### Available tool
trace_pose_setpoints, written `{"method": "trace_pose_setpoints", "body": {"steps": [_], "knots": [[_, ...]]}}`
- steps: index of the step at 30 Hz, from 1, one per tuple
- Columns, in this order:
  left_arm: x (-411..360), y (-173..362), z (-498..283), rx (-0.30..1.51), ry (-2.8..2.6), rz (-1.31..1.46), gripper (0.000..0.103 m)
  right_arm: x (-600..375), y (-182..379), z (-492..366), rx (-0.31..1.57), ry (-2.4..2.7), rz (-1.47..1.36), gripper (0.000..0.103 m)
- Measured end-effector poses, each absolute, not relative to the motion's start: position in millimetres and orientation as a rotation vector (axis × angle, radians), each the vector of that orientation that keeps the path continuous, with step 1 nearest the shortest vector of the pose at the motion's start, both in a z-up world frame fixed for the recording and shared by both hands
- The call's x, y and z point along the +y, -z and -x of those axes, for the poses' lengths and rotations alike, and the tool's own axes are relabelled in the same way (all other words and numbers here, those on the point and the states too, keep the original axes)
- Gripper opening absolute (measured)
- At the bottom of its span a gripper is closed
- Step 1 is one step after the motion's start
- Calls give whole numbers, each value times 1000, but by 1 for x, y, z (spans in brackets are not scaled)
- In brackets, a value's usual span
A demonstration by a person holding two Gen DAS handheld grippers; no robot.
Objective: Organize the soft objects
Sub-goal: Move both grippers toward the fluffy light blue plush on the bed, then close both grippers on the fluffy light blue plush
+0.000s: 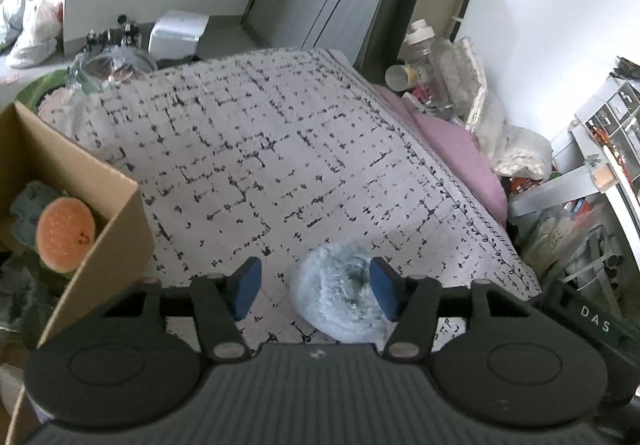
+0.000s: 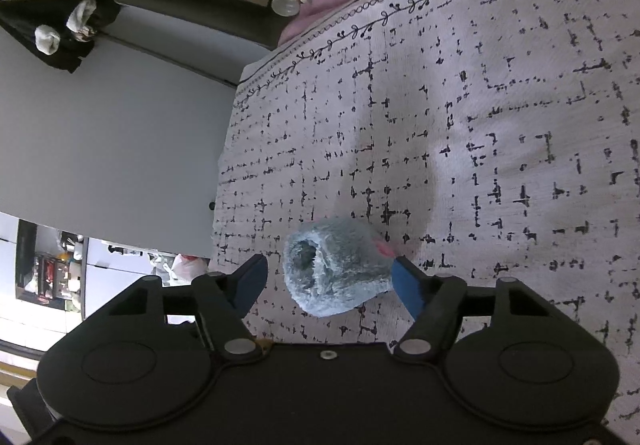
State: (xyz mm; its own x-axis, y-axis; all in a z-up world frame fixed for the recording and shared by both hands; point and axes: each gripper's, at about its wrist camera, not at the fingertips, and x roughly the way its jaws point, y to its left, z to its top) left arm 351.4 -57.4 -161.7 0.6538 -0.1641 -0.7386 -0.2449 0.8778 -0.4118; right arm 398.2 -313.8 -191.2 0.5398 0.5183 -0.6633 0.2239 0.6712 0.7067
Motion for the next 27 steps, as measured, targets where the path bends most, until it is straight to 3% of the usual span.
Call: {"method": "trace_pose_setpoints", "body": {"steps": [7,18,20,27], "knots": [[-59,185,-370,905,-39,547,50,-299,218,-415,1077,-213,-837,58],[-59,219,-389,958,-21,614,46,-292,245,-433,1097,-175,-822,58],[-60,223,-390,962,-18,644,30,-294,257,-434,1125,-192,-871,55],[-62,211,-385,954,-19,622,24,-287,248,-428,1101,-211,-833,49]]}}
